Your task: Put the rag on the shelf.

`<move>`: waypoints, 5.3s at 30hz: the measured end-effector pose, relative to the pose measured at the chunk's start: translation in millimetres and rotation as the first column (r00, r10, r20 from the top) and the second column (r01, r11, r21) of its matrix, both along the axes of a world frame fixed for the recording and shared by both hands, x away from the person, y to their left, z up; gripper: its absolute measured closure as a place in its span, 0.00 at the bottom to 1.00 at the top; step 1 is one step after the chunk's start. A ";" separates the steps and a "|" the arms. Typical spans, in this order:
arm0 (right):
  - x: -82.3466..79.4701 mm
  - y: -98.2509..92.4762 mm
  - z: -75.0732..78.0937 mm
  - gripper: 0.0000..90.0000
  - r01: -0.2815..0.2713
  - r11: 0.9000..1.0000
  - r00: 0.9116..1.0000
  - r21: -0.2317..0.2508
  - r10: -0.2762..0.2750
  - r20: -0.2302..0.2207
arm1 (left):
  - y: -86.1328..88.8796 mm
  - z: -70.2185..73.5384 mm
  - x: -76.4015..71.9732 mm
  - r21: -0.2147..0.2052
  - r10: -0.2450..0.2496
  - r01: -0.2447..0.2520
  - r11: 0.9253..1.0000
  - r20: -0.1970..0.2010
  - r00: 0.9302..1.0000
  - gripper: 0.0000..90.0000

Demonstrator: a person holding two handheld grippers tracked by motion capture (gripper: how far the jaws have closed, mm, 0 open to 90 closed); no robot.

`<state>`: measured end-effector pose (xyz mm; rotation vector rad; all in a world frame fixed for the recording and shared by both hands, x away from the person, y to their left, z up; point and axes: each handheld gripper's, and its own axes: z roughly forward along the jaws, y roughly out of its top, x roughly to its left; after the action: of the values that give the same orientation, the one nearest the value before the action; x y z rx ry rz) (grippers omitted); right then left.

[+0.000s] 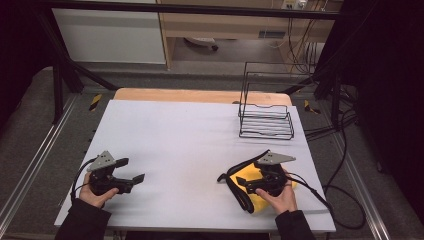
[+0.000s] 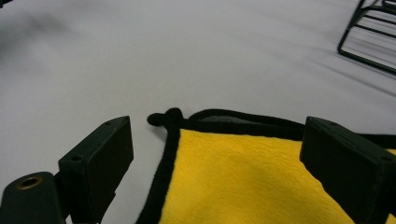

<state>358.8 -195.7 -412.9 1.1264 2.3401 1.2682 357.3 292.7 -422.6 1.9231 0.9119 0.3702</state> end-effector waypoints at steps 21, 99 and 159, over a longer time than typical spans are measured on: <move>4.2 55.6 -29.0 0.54 0.002 0.972 1.000 -0.233 -0.007 -0.020 | 1.2 0.0 0.1 0.003 0.011 -0.011 1.000 -0.003 1.000 0.11; -13.0 51.2 8.6 0.37 -0.150 0.989 0.988 0.008 0.150 0.033 | -38.0 16.4 -3.9 0.056 0.000 0.001 0.998 -0.027 1.000 0.12; 72.5 1.1 -28.7 0.90 0.053 0.992 0.999 -0.116 -0.053 0.002 | -206.1 -19.4 -25.9 0.127 -0.113 0.150 0.980 -0.263 0.958 0.74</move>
<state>431.3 -194.6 -441.6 1.1440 2.3355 1.0989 331.4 86.7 -442.0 2.1898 0.9357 0.1130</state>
